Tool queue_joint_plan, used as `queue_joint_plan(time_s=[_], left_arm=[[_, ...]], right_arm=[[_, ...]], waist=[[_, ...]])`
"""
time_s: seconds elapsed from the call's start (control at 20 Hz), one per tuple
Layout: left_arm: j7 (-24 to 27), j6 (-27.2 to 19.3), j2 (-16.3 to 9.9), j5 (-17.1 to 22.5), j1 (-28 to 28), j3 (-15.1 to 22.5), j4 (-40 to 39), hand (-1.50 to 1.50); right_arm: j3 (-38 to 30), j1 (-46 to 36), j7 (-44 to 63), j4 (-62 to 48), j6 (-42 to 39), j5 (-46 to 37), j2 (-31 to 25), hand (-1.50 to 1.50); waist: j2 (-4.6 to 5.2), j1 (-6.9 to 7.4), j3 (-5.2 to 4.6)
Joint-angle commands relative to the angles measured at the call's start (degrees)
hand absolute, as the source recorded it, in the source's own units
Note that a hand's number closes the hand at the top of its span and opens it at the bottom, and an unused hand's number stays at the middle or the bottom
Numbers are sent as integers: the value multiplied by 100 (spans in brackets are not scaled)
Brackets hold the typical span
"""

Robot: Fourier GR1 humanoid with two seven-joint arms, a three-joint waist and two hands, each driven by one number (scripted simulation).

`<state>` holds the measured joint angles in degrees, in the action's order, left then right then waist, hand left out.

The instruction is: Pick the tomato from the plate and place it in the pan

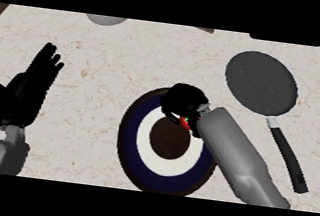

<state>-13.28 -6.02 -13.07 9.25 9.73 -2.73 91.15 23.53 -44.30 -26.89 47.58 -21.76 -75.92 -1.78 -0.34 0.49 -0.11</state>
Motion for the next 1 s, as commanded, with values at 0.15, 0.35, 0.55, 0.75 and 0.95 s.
queue_joint_plan(time_s=[0.15, 0.35, 0.55, 0.75, 0.95], left_arm=[[93, -45, 112, -74, -205, 37, -84, 0], [125, -47, 46, -98, -202, -26, -85, 0], [172, -79, 116, -163, -67, 12, -300, 0], [32, -55, 12, -93, -92, -85, -82, 0], [-132, 97, -47, 29, -166, -69, 169, 0]], right_arm=[[-656, 695, 2334, 497, -198, 787, 172, 150], [-928, 1018, 3918, 1041, 185, 1243, 176, 150], [-176, 948, 5084, 2287, 779, 1224, 177, 150], [136, 768, 5753, 3434, 879, 577, 177, 150], [-134, -33, 6344, 4284, 122, 294, 178, 150]], waist=[[-30, -119, 7], [-59, -119, 6], [-57, -146, 3], [-76, -196, 6], [-42, -107, 8]])
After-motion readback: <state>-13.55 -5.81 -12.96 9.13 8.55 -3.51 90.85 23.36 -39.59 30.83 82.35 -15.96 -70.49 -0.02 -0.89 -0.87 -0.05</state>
